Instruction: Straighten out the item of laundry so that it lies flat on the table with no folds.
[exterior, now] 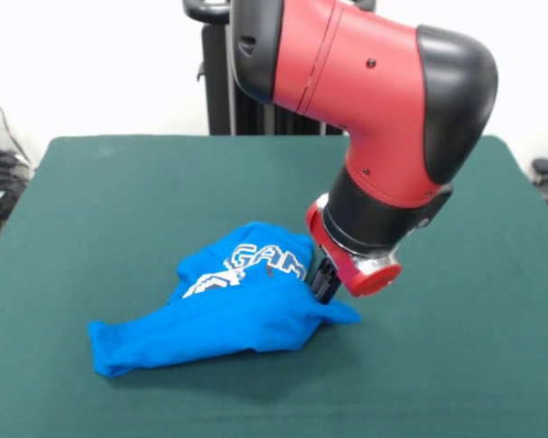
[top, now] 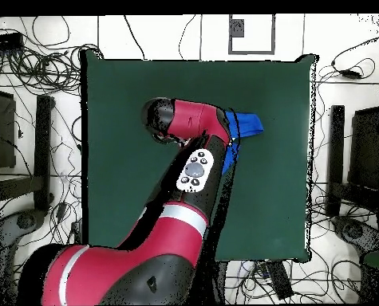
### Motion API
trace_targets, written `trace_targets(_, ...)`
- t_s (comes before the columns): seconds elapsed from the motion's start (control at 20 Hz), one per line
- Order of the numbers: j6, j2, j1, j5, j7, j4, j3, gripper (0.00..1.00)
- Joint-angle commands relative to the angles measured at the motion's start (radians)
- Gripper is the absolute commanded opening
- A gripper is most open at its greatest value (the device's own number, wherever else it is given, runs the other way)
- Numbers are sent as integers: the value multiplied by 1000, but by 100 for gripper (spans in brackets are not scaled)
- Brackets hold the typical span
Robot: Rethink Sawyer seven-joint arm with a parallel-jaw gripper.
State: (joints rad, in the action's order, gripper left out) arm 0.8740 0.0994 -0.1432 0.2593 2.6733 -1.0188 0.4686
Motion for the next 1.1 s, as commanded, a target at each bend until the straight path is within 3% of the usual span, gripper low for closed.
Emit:
trace_targets(0.05, 59, 51, -13, 12, 115, -43, -70, 0)
trace_targets(0.65, -21, 151, -35, -26, 90, -205, -54, 0)
trace_targets(1.1, -32, 154, -25, -31, 89, -211, -69, 0)
